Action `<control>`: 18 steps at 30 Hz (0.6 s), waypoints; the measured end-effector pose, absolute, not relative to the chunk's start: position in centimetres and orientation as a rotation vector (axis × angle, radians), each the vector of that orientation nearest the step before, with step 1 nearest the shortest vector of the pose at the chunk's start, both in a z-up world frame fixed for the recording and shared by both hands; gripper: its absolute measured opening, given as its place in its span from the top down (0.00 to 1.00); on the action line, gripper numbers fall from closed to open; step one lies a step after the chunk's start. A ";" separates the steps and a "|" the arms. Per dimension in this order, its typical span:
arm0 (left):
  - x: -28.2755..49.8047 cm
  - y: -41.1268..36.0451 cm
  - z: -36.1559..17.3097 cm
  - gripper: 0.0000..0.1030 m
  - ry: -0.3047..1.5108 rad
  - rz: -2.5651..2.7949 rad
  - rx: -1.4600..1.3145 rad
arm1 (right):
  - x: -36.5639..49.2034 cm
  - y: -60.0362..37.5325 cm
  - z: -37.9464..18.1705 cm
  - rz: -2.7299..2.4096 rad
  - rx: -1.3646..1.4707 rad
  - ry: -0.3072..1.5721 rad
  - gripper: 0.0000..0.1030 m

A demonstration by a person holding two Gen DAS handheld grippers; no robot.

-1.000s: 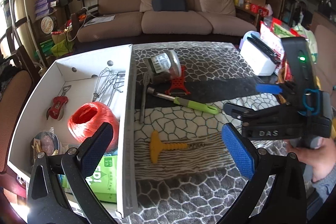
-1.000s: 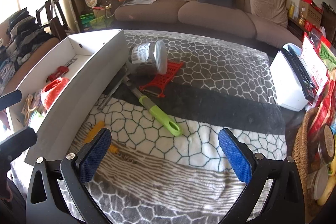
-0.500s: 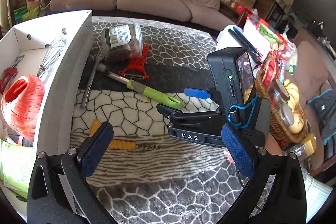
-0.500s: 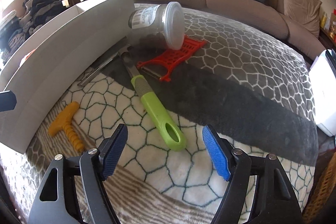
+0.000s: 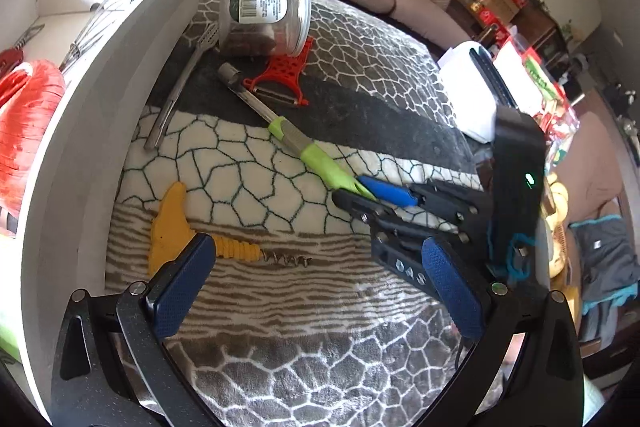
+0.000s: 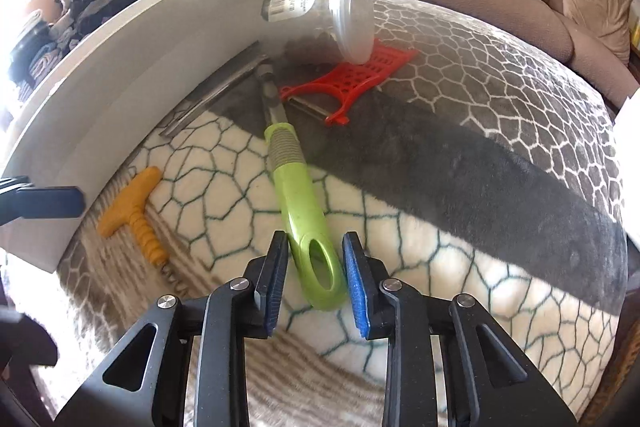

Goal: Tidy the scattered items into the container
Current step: 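Close the right gripper on the green handle of the apple corer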

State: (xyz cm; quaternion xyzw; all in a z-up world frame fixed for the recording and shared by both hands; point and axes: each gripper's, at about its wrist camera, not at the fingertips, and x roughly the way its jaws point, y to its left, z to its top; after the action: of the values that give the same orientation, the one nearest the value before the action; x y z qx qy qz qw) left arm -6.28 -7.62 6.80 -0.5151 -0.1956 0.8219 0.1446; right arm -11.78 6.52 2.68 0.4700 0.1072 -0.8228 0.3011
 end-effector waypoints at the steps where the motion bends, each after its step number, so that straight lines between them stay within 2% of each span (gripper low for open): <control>1: -6.7 -7.8 6.5 0.00 -0.622 2.346 -1.503 | -10.8 6.9 3.1 -2.175 1.255 0.265 0.76; 5: -8.6 -7.7 3.1 0.00 -0.860 2.188 -1.655 | -7.1 8.8 3.8 -2.140 1.319 0.200 0.79; 8: -8.6 -6.6 0.2 0.00 -0.946 2.075 -1.753 | -5.0 10.1 4.0 -2.117 1.377 0.083 0.82; 11: -7.6 -5.5 0.5 0.00 -0.855 2.163 -1.740 | -3.4 11.2 4.2 -2.116 1.428 -0.025 0.82; 14: -7.4 -4.8 0.6 0.00 -0.814 2.197 -1.757 | -2.6 11.3 4.7 -2.196 1.407 0.052 0.79; 15: -7.6 -4.7 0.6 0.00 -0.815 2.199 -1.766 | -2.7 11.1 4.8 -2.233 1.376 0.085 0.73; 16: -7.9 -4.6 0.7 0.00 -0.815 2.203 -1.775 | -2.9 11.0 4.8 -2.258 1.355 0.093 0.58; 18: -9.0 -4.5 0.7 0.00 -0.826 2.195 -1.801 | -3.5 10.6 4.2 -2.251 1.346 0.059 0.45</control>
State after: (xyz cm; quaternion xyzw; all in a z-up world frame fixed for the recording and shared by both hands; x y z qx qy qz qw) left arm -9.02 -4.46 0.73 -0.6065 -0.2782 0.7392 0.0919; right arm -3.46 10.57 4.17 0.4961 0.0218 -0.8293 0.2563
